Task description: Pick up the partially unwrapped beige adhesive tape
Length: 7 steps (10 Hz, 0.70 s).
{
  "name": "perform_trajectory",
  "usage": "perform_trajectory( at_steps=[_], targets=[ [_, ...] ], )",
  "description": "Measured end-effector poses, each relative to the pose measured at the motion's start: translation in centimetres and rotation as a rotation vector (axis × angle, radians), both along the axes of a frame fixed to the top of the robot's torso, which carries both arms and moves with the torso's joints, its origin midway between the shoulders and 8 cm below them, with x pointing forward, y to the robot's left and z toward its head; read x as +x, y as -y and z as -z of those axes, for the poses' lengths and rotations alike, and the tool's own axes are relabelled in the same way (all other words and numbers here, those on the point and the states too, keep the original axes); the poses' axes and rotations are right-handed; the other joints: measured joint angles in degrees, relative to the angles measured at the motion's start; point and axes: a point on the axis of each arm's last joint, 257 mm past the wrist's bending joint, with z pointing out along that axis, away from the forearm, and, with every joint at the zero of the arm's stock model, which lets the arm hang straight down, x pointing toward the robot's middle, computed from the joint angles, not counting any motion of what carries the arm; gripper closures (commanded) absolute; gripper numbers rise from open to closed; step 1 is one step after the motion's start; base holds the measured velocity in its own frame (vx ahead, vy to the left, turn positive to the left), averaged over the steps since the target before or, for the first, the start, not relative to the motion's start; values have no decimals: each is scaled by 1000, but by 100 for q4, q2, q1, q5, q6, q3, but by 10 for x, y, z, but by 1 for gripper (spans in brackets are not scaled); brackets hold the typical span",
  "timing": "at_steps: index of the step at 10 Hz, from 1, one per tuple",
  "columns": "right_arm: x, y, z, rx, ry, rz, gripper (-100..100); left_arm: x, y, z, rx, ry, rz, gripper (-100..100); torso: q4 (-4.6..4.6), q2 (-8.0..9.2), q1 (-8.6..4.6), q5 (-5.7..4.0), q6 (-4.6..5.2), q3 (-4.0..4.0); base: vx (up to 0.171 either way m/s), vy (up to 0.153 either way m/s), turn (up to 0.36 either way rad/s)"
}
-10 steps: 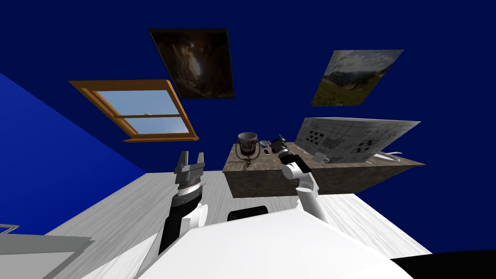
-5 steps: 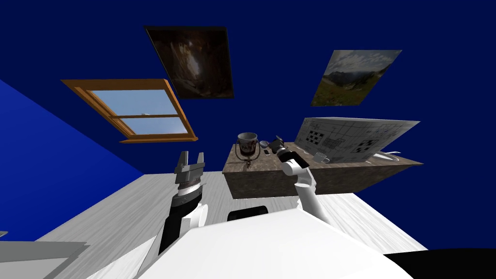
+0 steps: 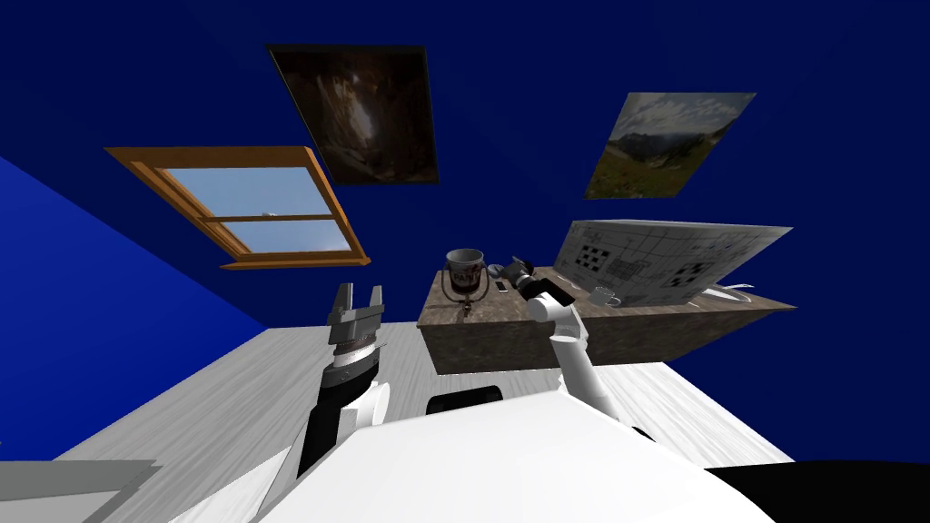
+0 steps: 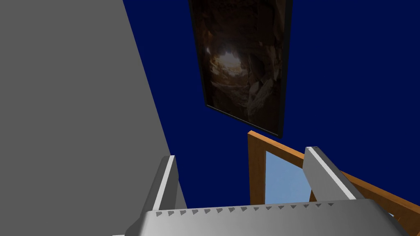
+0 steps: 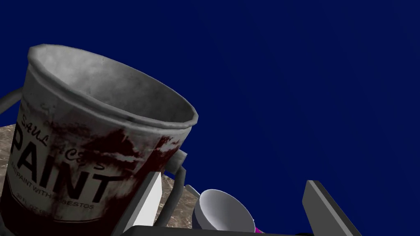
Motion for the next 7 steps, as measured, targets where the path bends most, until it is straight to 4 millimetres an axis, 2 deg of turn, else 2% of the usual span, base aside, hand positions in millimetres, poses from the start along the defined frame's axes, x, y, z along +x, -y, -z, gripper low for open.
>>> perform_trajectory(
  at_steps=[7],
  targets=[
    [16, -12, 30, 134, -185, -71, -100, 0, 0, 0, 0, 0, 0, 0, 0, -2, 4, 1, 0, -1, 20, 19, 4]
  ],
)
